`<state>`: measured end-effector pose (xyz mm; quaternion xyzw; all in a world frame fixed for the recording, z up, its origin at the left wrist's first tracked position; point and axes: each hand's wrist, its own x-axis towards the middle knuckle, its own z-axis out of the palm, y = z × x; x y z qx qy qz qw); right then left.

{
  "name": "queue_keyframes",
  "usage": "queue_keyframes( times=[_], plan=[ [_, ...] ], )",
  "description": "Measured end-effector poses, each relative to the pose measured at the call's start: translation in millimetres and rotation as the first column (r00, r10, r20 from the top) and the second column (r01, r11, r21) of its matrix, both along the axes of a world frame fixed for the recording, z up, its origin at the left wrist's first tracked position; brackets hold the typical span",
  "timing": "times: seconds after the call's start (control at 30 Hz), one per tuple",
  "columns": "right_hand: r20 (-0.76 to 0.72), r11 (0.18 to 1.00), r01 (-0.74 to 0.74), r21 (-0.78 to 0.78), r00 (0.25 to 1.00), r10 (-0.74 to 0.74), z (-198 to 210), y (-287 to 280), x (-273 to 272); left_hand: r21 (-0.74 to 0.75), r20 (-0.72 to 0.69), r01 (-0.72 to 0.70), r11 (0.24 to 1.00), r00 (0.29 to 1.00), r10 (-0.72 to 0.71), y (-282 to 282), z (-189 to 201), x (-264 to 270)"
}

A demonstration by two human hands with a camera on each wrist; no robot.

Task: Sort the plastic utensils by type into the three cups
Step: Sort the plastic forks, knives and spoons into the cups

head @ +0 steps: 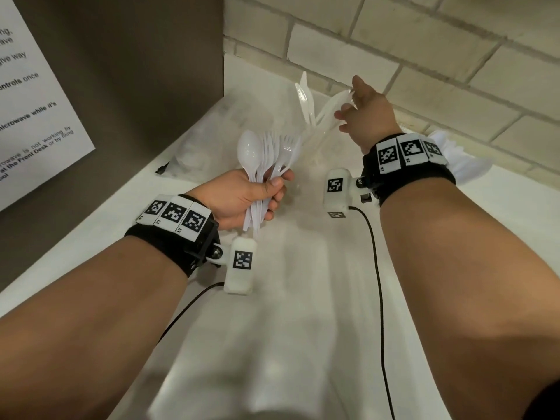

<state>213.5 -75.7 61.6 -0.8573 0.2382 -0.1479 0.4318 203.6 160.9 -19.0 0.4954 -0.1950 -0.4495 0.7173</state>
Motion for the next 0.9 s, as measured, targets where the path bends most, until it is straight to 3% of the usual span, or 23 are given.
queue_keyframes(
  times=[0.1, 0.17, 0.23, 0.3, 0.4, 0.53, 0.7, 0.8, 0.9],
  plan=[
    [-0.139, 0.978, -0.051, -0.202, 0.990, 0.023, 7.8, 3.4, -8.0, 0.001, 0.029, 0.012, 1.000, 1.000, -0.012, -2.3, 1.6, -3.3],
    [-0.122, 0.955, -0.036, -0.294, 0.993, 0.000, 14.7, 4.6, -15.9, -0.012, 0.015, 0.019, 1.000, 1.000, -0.019, -3.1, 2.2, -4.1],
    [-0.003, 0.953, -0.038, -0.299, 0.999, 0.038, 23.8, 14.4, -24.8, -0.011, 0.011, 0.020, 1.000, 1.000, -0.020, -3.7, 2.4, -4.1],
    [0.130, 0.978, -0.071, -0.195, 0.987, 0.097, 28.8, 29.2, -33.6, -0.002, 0.018, 0.017, 1.000, 1.000, -0.017, -5.0, 3.7, -5.7],
    [0.117, 0.985, -0.165, -0.056, 0.978, 0.170, 31.2, 55.1, -49.9, 0.012, 0.045, 0.001, 1.000, 0.999, -0.002, -7.5, 6.4, -9.4],
    [0.060, 0.945, -0.238, -0.226, 0.965, 0.257, 20.6, 69.4, -57.4, 0.034, 0.081, -0.042, 0.999, 0.996, 0.039, -12.2, 8.5, -13.4],
    [0.062, 0.853, -0.112, -0.510, 0.984, 0.167, 14.1, 81.2, -57.3, 0.060, 0.101, -0.031, 0.998, 0.995, 0.025, -15.3, 5.5, -15.7],
    [0.035, 0.823, -0.107, -0.558, 0.988, 0.151, 16.4, 89.3, -58.5, 0.053, 0.057, -0.028, 0.998, 0.998, 0.025, -15.0, 9.3, -18.8],
    [-0.019, 0.855, -0.154, -0.495, 0.986, 0.167, 18.5, 91.2, -57.5, 0.040, 0.038, -0.040, 0.998, 0.999, 0.038, -14.6, 12.8, -20.8]
  ],
)
